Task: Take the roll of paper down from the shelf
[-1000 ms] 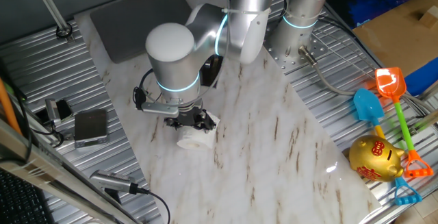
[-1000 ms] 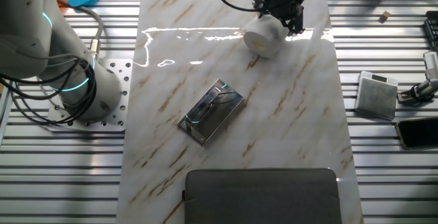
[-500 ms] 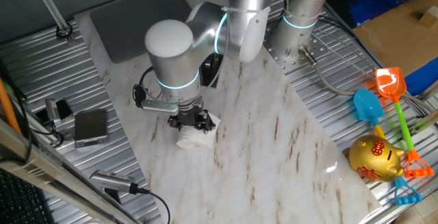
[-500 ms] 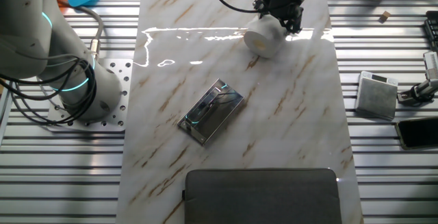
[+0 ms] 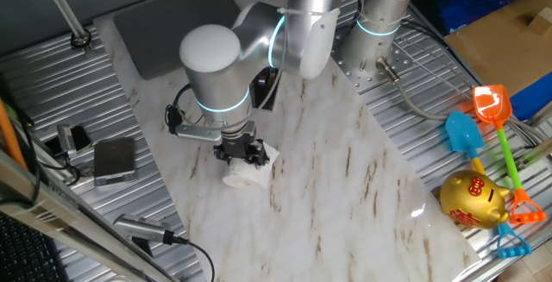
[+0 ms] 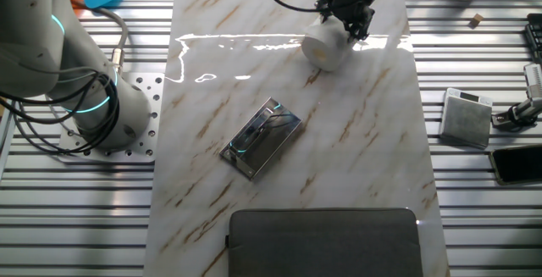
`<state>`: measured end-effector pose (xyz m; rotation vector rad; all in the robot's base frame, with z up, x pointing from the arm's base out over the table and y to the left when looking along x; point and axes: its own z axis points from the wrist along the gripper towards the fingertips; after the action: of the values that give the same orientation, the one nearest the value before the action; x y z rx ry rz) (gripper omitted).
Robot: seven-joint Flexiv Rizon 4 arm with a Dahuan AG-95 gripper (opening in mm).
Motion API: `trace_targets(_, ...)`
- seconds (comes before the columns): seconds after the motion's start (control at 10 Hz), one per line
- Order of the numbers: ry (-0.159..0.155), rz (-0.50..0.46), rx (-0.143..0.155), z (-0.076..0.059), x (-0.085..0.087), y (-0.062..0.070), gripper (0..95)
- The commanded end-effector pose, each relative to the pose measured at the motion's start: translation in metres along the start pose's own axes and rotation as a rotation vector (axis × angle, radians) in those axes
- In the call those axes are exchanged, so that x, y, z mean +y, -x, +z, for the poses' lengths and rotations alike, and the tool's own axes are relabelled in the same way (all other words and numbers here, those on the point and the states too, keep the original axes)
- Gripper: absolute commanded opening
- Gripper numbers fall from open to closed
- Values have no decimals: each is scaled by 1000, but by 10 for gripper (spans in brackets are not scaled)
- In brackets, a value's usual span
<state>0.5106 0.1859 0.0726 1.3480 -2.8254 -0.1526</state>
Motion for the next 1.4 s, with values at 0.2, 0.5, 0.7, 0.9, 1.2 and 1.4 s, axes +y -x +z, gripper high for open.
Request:
trace_targets(0.2, 9, -23, 10, -23, 4, -11, 0)
trace_targets(0.5, 16, -56, 24, -34, 4, -28, 0)
trace_targets(0.7, 20, -69, 36, -41, 5, -42, 0)
trace_targets(0.9, 22, -81, 35, -47, 5, -62, 0)
trace_targets(1.2, 22, -88, 29, -48, 4, -84, 0)
trace_targets(1.4, 24, -97, 36, -44, 3, -99, 0)
